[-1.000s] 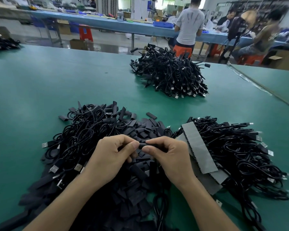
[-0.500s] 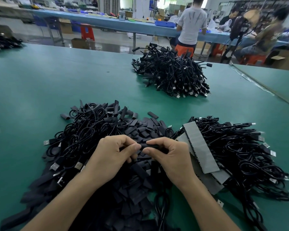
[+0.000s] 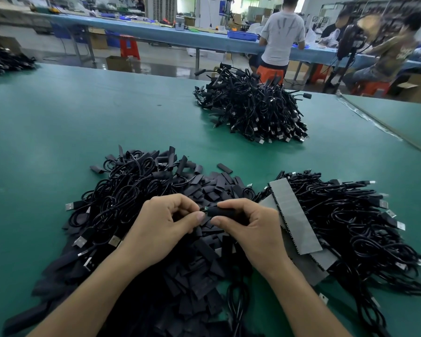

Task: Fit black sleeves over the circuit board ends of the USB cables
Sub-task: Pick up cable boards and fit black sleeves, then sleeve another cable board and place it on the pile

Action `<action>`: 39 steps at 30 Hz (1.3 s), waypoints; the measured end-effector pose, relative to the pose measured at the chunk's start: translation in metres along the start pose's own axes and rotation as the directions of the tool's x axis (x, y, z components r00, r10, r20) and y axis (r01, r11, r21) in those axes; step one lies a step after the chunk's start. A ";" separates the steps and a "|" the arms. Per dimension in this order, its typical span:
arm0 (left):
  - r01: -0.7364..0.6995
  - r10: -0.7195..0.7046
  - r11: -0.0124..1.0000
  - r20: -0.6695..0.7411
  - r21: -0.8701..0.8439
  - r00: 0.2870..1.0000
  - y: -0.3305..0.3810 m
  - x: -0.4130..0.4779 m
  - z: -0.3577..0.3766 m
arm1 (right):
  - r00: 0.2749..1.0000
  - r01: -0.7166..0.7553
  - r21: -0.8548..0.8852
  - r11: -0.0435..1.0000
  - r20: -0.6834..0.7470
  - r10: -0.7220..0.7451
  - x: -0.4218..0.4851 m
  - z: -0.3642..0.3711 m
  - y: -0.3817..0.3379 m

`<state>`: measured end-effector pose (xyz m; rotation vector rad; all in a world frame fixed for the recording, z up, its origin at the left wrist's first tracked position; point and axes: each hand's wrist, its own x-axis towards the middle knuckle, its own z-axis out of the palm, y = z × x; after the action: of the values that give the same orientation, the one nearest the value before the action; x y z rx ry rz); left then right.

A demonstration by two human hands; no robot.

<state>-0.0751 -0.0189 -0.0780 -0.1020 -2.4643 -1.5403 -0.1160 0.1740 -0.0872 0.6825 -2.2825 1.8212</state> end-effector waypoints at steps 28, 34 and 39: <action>0.043 -0.042 0.999 0.060 -0.019 0.997 0.002 0.000 -0.001 | 0.974 0.227 -0.275 0.934 0.068 -0.217 -0.001 0.001 0.010; 0.056 -0.054 0.998 0.066 -0.021 0.996 0.002 -0.001 0.000 | 0.962 0.270 -0.277 0.922 0.030 -0.273 0.000 0.000 0.006; 0.043 -0.043 0.999 0.067 -0.002 0.997 0.002 0.000 0.000 | 0.967 0.255 -0.321 0.912 0.071 -0.246 -0.001 0.000 0.003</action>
<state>-0.0743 -0.0176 -0.0762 -0.1033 -2.5316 -1.5839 -0.1168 0.1742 -0.0905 0.8967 -2.3098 1.2868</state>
